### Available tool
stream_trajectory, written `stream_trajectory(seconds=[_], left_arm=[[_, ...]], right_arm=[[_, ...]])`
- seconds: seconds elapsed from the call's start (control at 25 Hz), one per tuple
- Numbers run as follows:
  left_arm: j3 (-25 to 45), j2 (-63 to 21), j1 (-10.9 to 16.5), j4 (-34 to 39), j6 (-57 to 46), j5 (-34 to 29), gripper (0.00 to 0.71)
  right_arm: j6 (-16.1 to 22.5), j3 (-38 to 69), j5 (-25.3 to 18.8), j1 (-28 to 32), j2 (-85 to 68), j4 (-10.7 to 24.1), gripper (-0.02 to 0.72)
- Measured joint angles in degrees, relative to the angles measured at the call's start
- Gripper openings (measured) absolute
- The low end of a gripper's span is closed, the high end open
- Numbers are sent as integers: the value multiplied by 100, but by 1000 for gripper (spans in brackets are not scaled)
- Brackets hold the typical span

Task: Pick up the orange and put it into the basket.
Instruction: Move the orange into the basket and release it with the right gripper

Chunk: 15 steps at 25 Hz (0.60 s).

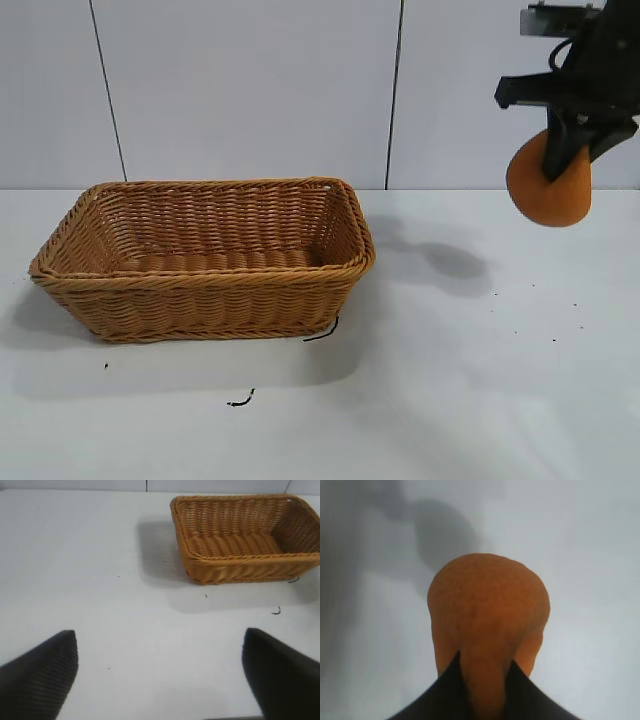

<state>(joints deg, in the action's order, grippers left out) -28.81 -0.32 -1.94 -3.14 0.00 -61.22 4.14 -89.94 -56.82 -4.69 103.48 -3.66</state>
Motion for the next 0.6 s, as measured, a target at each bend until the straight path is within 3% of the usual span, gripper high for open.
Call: stream_trajectory(seconds=[0.24,0.6], left_arm=[[0,0,0,0,0,0,639],[0,0,0,0,0,0,639]], right_arm=[[0,-415,39,-225,0,-170,73],[11,-483,735,-1763,0,-195,67]])
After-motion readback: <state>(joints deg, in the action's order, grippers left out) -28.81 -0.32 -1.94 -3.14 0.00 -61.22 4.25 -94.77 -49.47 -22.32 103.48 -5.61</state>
